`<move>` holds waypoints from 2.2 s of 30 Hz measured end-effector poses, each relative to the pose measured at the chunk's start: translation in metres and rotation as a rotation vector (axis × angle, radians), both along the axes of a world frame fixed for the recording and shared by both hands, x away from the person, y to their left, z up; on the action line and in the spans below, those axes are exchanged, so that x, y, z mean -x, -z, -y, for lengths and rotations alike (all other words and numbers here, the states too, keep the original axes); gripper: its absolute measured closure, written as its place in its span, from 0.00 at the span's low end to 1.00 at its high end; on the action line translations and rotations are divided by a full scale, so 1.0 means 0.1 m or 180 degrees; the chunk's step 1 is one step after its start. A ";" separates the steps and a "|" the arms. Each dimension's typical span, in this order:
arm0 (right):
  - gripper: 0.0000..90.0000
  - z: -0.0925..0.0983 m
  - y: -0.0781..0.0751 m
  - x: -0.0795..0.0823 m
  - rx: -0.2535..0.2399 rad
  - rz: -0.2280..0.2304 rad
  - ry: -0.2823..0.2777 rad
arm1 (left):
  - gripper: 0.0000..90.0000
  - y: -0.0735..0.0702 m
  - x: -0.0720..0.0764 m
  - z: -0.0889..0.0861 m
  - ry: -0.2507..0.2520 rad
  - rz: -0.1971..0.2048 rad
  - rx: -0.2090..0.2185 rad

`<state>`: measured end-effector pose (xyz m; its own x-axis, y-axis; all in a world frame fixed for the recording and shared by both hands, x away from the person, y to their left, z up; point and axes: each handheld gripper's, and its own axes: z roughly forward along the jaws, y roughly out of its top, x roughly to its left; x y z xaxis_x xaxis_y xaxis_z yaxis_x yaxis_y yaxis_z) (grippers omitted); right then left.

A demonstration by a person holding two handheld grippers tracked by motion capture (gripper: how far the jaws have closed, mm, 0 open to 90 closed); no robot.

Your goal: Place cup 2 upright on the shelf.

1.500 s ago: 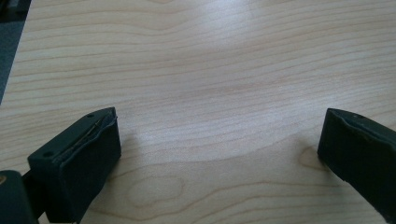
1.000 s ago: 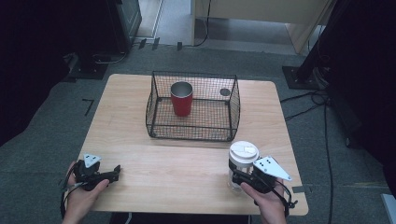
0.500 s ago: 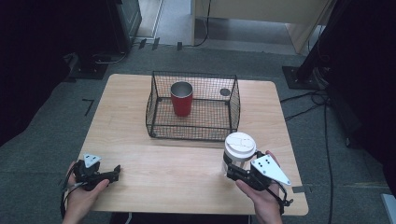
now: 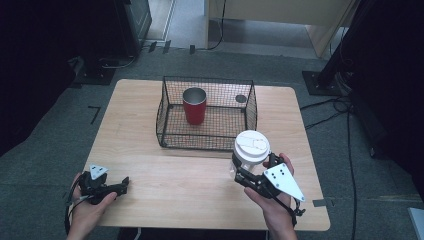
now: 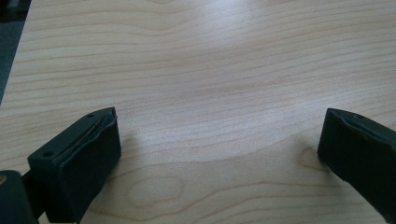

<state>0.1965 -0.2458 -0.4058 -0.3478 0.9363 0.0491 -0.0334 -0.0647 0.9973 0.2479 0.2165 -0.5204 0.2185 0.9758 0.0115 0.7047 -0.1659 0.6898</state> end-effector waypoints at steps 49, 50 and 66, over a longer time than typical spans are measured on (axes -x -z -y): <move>0.18 -0.33 -0.33 -1.00 -0.0030 0.0386 0.0075 | 0.00 0.00 0.00 0.00 0.0003 0.0000 0.0000; 0.18 -0.32 -0.32 -1.04 -0.0035 0.0383 0.0082 | 0.00 0.00 0.00 0.00 0.0004 -0.0001 0.0000; 0.18 -0.34 -0.23 -1.52 -0.0146 0.0253 0.0159 | 0.00 0.00 0.00 0.00 0.0005 -0.0001 -0.0001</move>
